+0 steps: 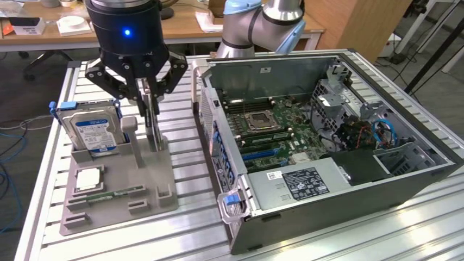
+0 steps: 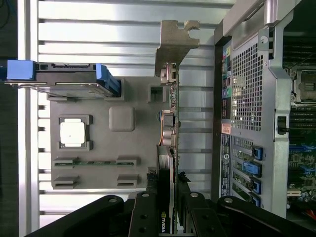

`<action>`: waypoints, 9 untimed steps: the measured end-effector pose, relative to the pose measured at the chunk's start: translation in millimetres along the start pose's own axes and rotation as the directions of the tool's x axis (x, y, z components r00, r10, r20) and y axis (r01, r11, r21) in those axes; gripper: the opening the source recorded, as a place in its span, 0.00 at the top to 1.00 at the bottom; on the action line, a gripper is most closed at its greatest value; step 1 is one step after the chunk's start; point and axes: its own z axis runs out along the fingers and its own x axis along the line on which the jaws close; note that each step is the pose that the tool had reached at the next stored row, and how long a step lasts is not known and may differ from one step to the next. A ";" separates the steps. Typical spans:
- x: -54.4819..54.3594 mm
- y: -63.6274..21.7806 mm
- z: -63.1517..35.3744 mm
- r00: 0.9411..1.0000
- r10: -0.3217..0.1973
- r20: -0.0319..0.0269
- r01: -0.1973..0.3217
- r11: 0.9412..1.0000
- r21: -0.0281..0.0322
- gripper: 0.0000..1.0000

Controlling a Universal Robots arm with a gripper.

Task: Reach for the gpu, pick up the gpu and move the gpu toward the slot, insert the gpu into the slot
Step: 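Pick up the gpu and move the gpu toward the slot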

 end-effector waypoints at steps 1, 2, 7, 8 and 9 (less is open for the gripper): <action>0.0 0.0 -0.3 1.000 0.000 0.000 0.000 1.000 0.000 0.74; 0.0 0.0 -0.6 1.000 0.000 0.000 0.000 1.000 0.000 0.74; -0.1 0.1 -2.2 1.000 0.000 0.000 0.000 1.000 0.000 0.74; -0.1 0.1 -2.5 1.000 0.000 0.000 0.000 1.000 0.000 0.74; -0.1 0.1 -2.8 1.000 0.000 0.000 0.000 1.000 0.000 0.74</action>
